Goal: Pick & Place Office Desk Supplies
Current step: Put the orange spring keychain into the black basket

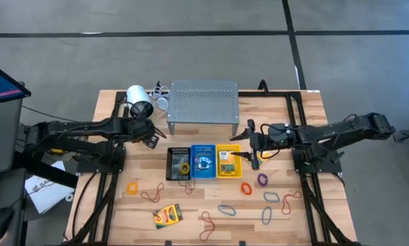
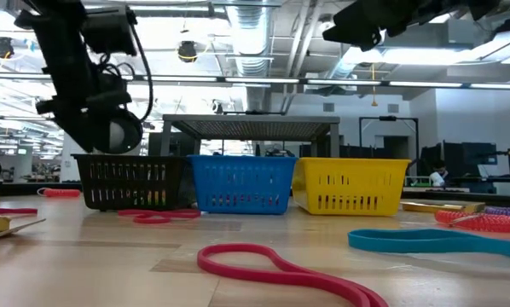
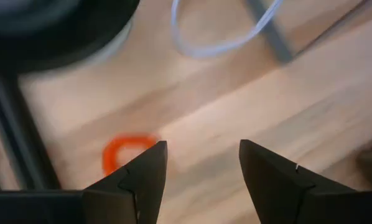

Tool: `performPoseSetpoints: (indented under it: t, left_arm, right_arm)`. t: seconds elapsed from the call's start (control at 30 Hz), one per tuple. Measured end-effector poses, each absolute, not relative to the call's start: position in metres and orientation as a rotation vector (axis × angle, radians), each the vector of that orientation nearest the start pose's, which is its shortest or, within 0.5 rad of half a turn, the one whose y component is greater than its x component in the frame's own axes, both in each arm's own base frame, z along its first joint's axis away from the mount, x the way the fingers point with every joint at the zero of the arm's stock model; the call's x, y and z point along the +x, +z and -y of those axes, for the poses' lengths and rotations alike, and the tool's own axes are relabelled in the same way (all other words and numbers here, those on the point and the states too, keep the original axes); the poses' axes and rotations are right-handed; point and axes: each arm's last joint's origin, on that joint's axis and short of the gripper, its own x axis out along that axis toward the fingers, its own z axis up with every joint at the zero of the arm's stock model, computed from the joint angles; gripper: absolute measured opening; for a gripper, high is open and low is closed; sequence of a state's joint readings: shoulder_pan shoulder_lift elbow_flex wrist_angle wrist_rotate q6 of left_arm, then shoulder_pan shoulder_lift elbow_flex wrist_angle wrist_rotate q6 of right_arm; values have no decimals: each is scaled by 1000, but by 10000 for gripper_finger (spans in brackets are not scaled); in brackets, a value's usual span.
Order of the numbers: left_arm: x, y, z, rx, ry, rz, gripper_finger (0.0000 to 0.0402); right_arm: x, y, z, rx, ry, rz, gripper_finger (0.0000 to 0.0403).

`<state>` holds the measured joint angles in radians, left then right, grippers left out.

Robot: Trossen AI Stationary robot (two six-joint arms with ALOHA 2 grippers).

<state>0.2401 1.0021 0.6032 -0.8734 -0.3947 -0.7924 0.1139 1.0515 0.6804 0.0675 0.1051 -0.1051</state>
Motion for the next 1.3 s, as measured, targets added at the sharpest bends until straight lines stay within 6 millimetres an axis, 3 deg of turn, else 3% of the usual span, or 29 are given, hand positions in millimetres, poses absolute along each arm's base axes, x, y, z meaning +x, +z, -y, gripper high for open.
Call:
performPoseSetpoints:
  t: [0.93,1.3]
  left_arm:
    - [162,156,-51,-481,1086,-1319,195]
    - [159,152,-59,-482,1145,-1351,189]
  right_arm:
    - [230,270,-26,-138,39,-307,234]
    - [229,270,-29,-140,52,-307,234]
